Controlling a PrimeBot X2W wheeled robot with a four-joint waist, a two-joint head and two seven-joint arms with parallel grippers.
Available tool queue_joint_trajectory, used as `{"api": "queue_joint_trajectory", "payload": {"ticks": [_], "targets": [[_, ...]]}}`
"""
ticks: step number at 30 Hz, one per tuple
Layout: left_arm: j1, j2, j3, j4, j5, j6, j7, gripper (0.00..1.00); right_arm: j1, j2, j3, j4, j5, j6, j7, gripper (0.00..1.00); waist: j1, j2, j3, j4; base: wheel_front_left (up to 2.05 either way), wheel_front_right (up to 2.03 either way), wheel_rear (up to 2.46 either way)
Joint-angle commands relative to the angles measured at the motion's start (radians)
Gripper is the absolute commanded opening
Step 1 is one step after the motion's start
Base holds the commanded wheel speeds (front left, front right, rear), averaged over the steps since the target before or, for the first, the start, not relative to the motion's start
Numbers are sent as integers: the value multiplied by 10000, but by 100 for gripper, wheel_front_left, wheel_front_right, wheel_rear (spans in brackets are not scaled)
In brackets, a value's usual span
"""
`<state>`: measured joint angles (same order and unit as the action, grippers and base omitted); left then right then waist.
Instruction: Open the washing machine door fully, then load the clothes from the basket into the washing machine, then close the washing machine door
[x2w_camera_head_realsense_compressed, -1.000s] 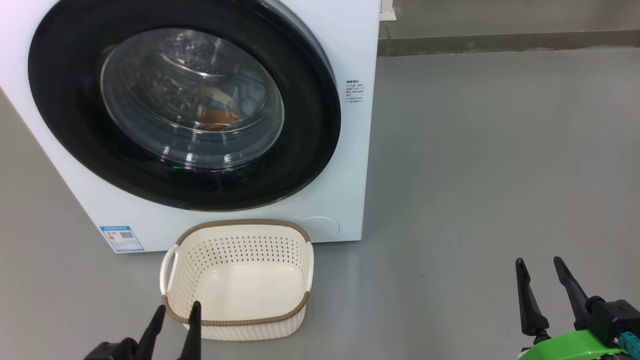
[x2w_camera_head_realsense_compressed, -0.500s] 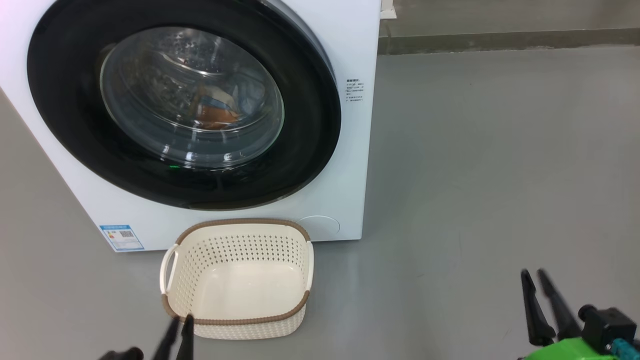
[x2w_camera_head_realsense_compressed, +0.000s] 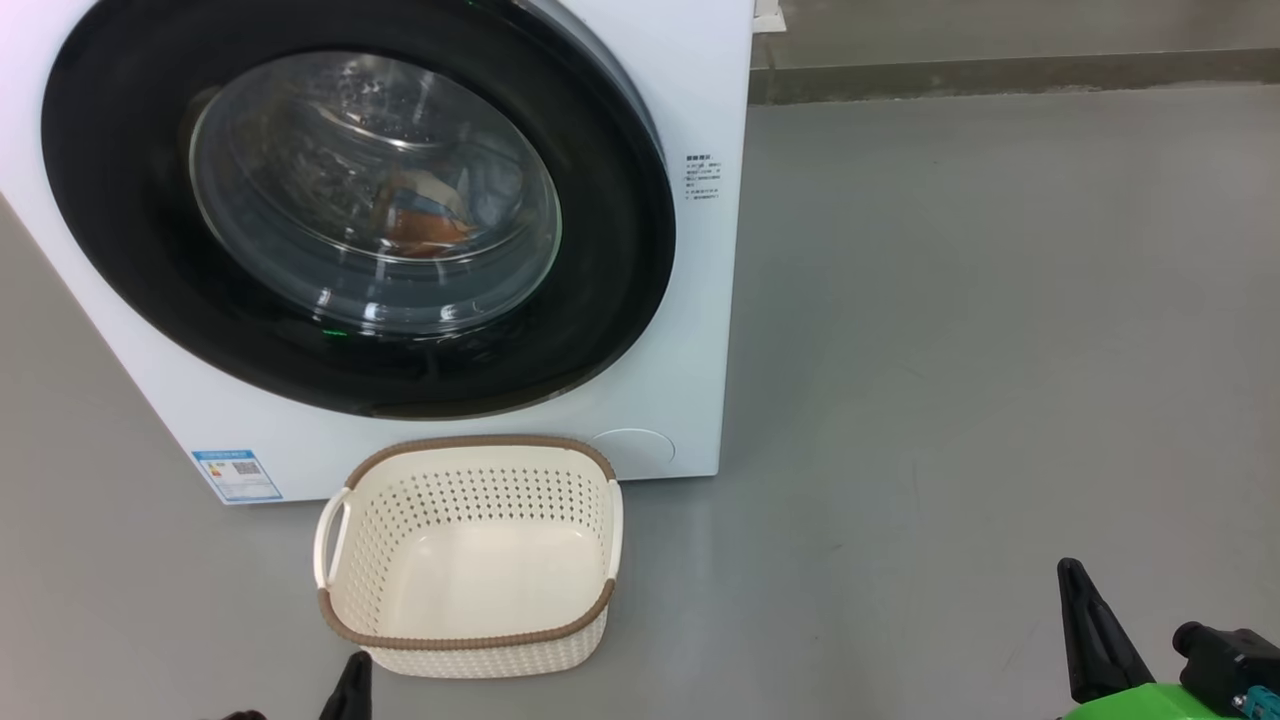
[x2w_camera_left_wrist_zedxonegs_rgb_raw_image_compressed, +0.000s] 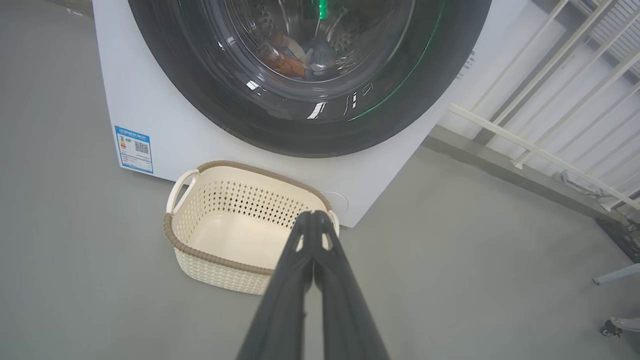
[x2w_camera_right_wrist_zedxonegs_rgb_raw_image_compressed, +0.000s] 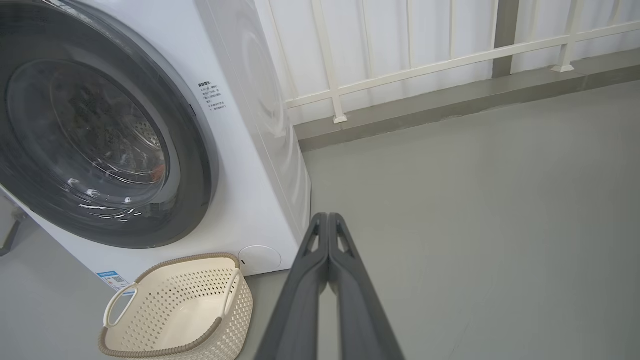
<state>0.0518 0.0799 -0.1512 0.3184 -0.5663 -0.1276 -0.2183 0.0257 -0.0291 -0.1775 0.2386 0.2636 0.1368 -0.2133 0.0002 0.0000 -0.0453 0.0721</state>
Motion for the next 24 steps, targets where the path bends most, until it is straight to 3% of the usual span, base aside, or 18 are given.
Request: {"api": "queue_joint_trajectory", "payload": {"ticks": [1, 24], "targets": [[-374, 104, 175, -253, -245, -5, 58, 0, -301, -71, 48, -243, 330, -7, 35, 0, -1, 0, 7, -10, 0, 0, 0], [-628, 50, 653, -358, -2410, -10, 707, 0, -504, -101, 188, -196, 3080, -19, 694, 0, -1, 0, 108, -159, 0, 0, 0]]}}
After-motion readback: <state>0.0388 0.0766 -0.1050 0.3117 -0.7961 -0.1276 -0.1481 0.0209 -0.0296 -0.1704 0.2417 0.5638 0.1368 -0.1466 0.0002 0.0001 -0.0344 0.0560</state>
